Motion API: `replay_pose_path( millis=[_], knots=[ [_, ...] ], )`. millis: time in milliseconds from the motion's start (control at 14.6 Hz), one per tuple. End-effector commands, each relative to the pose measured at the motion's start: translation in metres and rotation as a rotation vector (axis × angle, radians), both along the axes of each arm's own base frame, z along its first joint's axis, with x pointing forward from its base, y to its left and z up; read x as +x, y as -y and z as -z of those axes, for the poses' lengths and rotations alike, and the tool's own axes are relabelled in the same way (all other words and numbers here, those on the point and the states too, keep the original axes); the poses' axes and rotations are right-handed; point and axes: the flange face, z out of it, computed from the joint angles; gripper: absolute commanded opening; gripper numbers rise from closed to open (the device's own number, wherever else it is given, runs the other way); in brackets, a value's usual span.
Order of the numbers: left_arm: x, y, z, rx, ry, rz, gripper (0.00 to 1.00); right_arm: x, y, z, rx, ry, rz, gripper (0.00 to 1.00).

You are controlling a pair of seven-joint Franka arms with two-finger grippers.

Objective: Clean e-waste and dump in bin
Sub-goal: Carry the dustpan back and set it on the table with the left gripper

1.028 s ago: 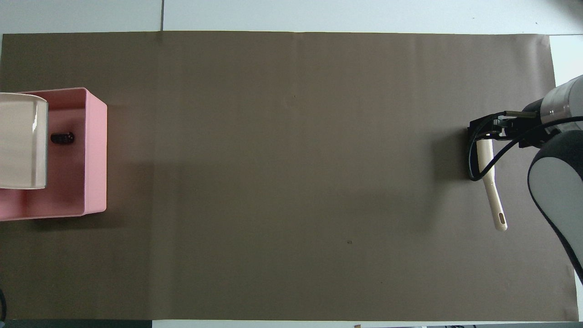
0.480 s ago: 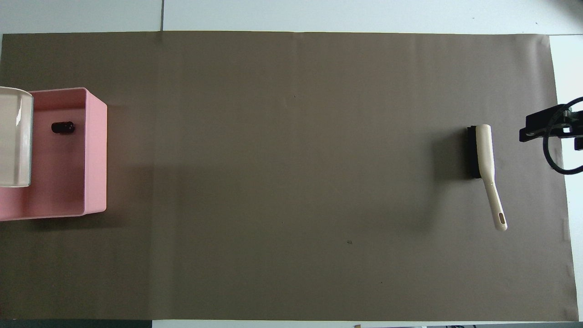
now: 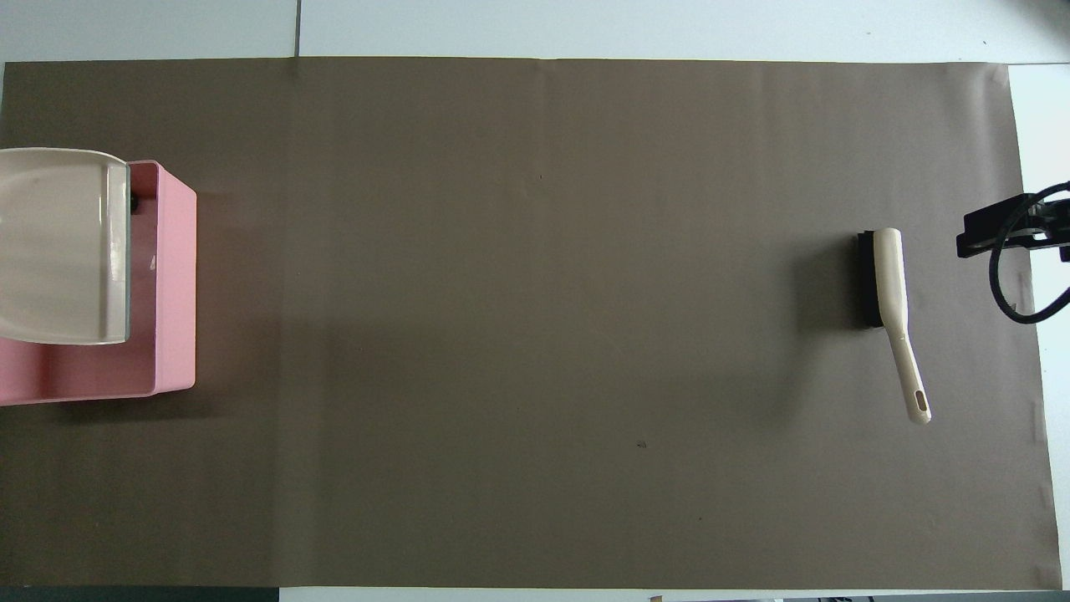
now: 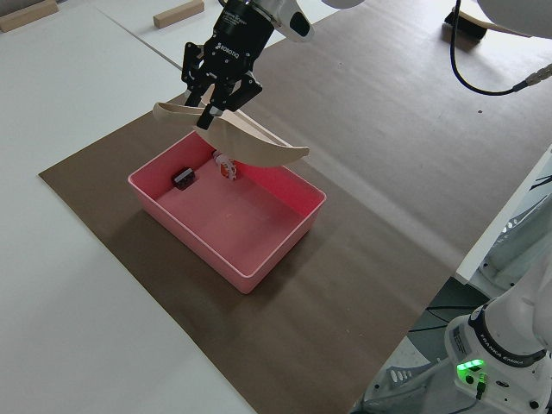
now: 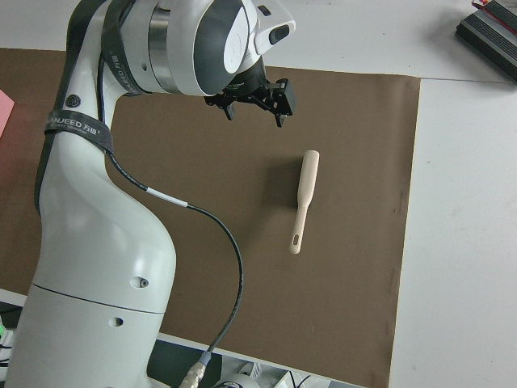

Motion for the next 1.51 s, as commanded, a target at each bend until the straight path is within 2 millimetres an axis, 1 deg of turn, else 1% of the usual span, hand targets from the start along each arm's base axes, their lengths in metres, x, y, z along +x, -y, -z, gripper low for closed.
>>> replay_pose_path(
  millis=[0,137,274,343,411,548,685,754,891,1028,1097,1234,1371,1440],
  knots=[
    [-0.008,0.031,0.003,-0.102,-0.043,-0.011,0.00,-0.002,0.000,-0.001,-0.014,0.006,-0.031,1.00],
    [-0.012,0.056,0.017,-0.205,-0.071,-0.019,0.00,-0.004,-0.001,0.002,-0.002,-0.007,-0.029,1.00],
    [-0.019,0.088,0.041,-0.255,-0.119,0.000,0.00,-0.004,-0.002,0.002,0.001,-0.008,-0.026,1.00],
    [-0.022,0.106,0.055,-0.273,-0.128,-0.010,0.00,-0.005,-0.006,-0.001,0.001,-0.004,-0.031,1.00],
    [-0.025,0.122,0.066,-0.288,-0.124,-0.033,0.00,-0.009,-0.009,-0.007,0.000,0.007,-0.035,1.00],
    [-0.038,0.162,0.095,-0.299,-0.119,-0.067,0.00,-0.014,-0.011,-0.011,0.001,0.005,-0.020,1.00],
    [-0.054,0.204,0.119,-0.325,-0.100,-0.069,0.00,-0.023,-0.010,-0.006,0.007,-0.027,-0.015,1.00],
    [-0.064,0.228,0.130,-0.331,-0.088,-0.058,0.00,-0.023,-0.010,-0.005,0.009,-0.030,-0.013,1.00],
    [-0.078,0.259,0.147,-0.336,-0.053,-0.051,0.00,-0.025,-0.014,-0.008,0.032,-0.025,-0.007,1.00],
    [-0.088,0.279,0.160,-0.339,-0.039,-0.039,0.00,-0.027,-0.014,-0.006,0.040,-0.028,-0.003,1.00],
    [-0.093,0.295,0.175,-0.338,-0.035,-0.031,0.00,-0.026,-0.016,-0.005,0.039,-0.022,-0.010,1.00],
    [-0.099,0.309,0.192,-0.334,-0.033,-0.028,0.00,-0.026,-0.015,-0.004,0.028,-0.005,-0.019,1.00],
    [-0.114,0.320,0.208,-0.341,-0.048,0.012,0.00,-0.026,-0.015,-0.002,0.022,-0.002,-0.028,1.00],
    [-0.117,0.323,0.213,-0.351,-0.045,0.030,0.00,-0.026,-0.014,-0.001,0.020,0.001,-0.028,1.00]
  ],
)
